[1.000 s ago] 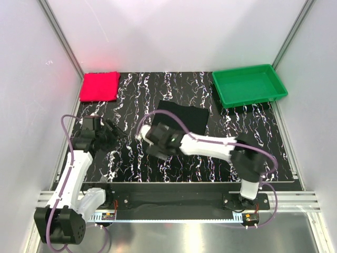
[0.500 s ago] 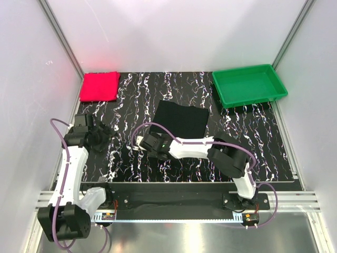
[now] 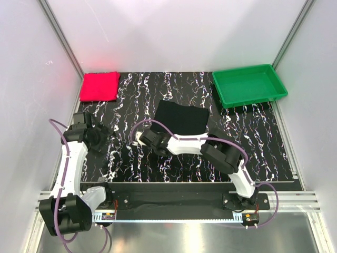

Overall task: Fold and stack the t-shirts
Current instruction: Neatly place the folded tshirt to the corner

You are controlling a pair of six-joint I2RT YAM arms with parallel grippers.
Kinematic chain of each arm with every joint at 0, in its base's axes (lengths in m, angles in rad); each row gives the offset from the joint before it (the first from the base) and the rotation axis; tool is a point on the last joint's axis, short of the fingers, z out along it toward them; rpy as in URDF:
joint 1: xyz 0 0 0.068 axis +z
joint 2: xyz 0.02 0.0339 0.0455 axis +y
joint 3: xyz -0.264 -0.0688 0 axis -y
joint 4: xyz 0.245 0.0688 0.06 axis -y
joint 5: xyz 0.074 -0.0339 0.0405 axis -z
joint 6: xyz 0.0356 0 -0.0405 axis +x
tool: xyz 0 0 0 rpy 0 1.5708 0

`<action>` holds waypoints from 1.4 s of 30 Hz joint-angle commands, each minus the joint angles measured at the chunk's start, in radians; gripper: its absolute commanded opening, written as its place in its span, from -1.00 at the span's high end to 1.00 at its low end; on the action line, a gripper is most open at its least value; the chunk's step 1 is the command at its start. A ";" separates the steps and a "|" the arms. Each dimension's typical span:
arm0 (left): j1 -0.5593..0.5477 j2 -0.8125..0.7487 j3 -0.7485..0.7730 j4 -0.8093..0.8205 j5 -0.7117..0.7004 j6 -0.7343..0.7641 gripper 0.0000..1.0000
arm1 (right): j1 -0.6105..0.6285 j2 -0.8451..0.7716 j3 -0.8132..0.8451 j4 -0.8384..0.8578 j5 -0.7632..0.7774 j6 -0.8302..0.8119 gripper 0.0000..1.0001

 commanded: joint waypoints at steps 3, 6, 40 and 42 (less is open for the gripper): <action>0.006 0.060 0.057 0.008 0.018 0.039 -0.71 | -0.024 -0.005 0.003 -0.010 -0.083 0.002 0.51; 0.006 0.103 0.048 0.060 0.090 0.090 -0.72 | -0.026 -0.051 -0.023 -0.008 -0.092 0.002 0.76; -0.406 0.748 -0.014 1.165 0.434 -0.311 -0.98 | -0.110 -0.530 -0.241 -0.019 -0.294 0.000 1.00; -0.412 0.788 0.014 1.186 0.442 -0.317 -0.98 | -0.116 -0.544 -0.243 -0.021 -0.300 0.006 1.00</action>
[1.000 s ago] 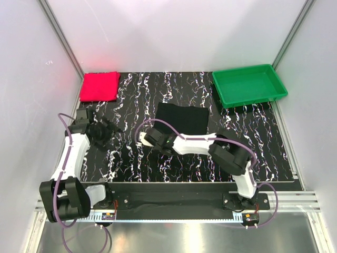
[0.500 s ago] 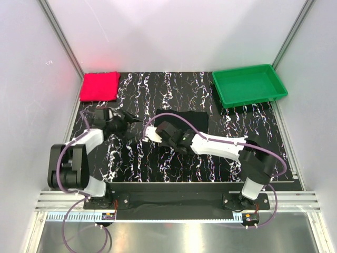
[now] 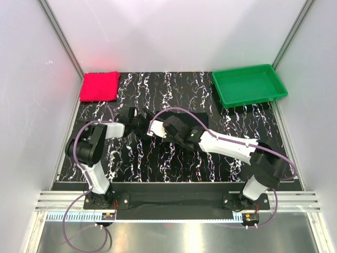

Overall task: Fold and stack the t-shirts
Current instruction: Neatly place the folded tshirt to the corner

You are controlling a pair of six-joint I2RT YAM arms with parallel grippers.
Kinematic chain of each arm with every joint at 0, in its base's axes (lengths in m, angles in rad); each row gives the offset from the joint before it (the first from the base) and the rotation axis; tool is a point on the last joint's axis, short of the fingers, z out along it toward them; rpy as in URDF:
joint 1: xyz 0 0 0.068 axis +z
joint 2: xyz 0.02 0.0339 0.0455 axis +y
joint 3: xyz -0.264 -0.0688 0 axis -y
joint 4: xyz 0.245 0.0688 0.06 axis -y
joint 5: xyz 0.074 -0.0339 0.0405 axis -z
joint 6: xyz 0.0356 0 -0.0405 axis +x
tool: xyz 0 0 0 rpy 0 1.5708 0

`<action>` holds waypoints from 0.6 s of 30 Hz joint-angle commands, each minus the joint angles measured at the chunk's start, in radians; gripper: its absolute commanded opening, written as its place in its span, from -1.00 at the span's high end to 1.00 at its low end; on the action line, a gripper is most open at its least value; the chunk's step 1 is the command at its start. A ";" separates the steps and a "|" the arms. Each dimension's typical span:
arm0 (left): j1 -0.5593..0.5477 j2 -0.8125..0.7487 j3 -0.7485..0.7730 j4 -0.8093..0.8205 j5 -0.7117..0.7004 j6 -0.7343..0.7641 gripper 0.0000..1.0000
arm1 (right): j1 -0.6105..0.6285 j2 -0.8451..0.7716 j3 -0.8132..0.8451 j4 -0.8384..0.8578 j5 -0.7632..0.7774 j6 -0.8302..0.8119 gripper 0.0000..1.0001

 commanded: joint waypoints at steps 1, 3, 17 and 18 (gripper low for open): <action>-0.012 0.079 0.066 0.071 -0.031 -0.016 -0.98 | -0.010 -0.080 0.002 0.014 -0.025 0.018 1.00; -0.015 0.116 0.104 0.092 -0.041 -0.021 -0.97 | -0.010 -0.093 -0.004 0.014 -0.032 0.027 1.00; 0.015 0.280 0.222 0.156 0.062 0.045 0.71 | -0.016 -0.200 -0.029 -0.018 0.067 0.186 -0.70; 0.031 0.268 0.237 0.125 0.067 0.121 0.78 | -0.015 -0.217 -0.027 -0.039 0.090 0.208 -0.93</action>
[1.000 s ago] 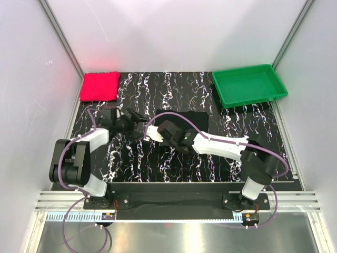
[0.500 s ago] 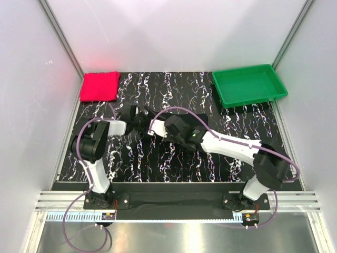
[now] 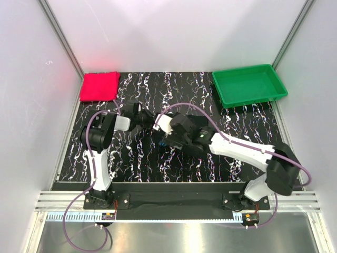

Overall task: Fold and stack the t-shirts
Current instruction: Neatly place the folded tshirt to the corner

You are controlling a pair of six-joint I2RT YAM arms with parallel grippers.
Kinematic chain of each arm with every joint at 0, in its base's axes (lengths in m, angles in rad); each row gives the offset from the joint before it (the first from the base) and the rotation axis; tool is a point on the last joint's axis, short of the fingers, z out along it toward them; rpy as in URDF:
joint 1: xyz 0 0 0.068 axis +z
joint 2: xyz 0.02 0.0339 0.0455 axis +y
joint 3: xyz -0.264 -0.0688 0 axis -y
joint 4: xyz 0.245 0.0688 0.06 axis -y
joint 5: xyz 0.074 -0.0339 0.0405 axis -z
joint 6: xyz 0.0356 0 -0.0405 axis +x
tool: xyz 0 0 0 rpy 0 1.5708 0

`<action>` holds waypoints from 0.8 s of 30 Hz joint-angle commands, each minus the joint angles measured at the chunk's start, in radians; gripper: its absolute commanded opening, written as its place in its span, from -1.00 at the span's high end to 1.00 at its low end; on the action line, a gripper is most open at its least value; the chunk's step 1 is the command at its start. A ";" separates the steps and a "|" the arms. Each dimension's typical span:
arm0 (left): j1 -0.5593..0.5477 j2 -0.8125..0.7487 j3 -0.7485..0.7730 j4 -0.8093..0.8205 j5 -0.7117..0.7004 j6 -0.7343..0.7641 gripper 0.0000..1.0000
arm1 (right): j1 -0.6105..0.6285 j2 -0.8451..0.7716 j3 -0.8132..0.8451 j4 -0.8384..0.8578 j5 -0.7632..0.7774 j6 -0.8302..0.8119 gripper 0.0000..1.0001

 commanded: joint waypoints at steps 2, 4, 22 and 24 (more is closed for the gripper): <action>0.045 -0.037 0.120 -0.184 0.028 0.239 0.92 | -0.008 -0.152 0.016 -0.108 0.130 0.137 -0.99; 0.054 -0.067 0.205 -0.292 0.019 0.396 0.98 | -0.008 -0.224 0.025 -0.185 0.164 0.213 -0.99; 0.221 0.014 0.946 -0.949 -0.312 1.033 1.00 | -0.008 -0.435 0.003 -0.397 0.201 0.389 -0.99; 0.233 0.095 1.119 -1.033 -0.346 1.091 1.00 | -0.010 -0.415 0.003 -0.375 0.195 0.369 -1.00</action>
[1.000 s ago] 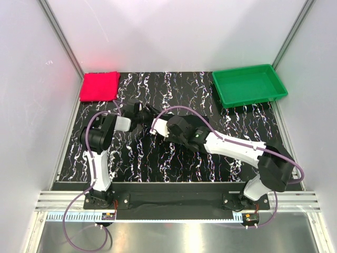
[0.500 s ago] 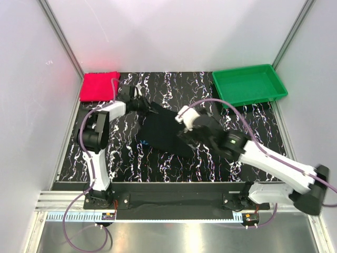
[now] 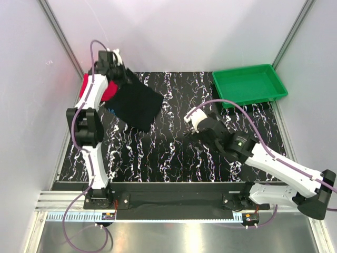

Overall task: Fold and stack the t-shirts
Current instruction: Neatly place the folded tshirt to the corner

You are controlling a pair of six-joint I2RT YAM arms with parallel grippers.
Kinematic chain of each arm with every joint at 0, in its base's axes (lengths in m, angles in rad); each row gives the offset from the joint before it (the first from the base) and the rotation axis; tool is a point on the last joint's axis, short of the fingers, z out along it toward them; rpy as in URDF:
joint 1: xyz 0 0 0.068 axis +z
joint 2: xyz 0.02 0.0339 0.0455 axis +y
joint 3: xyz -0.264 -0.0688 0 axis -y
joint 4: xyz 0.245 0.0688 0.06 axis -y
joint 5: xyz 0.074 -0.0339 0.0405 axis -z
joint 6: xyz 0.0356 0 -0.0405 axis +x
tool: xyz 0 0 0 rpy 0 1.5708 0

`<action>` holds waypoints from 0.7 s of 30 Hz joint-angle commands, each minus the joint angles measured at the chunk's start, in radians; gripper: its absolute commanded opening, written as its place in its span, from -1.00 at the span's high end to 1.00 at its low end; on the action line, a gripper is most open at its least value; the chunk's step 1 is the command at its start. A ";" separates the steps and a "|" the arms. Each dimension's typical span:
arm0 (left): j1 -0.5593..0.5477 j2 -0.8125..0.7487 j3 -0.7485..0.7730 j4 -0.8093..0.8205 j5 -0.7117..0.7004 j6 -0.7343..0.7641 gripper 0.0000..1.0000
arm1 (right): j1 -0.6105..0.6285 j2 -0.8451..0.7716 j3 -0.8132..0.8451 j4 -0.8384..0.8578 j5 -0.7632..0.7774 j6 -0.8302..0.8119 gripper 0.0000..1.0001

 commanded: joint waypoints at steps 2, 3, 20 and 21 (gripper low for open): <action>0.023 0.111 0.296 -0.117 -0.113 0.167 1.00 | -0.005 0.028 0.020 0.051 0.021 -0.037 -0.99; 0.030 0.118 0.346 -0.119 -0.121 0.178 1.00 | -0.007 0.039 0.023 0.056 0.022 -0.049 -0.99; 0.084 0.123 0.483 -0.015 -0.296 0.236 1.00 | -0.184 0.162 0.073 0.152 -0.126 -0.134 -0.99; 0.084 0.120 0.482 -0.010 -0.293 0.241 1.00 | -0.192 0.163 0.073 0.154 -0.128 -0.134 -1.00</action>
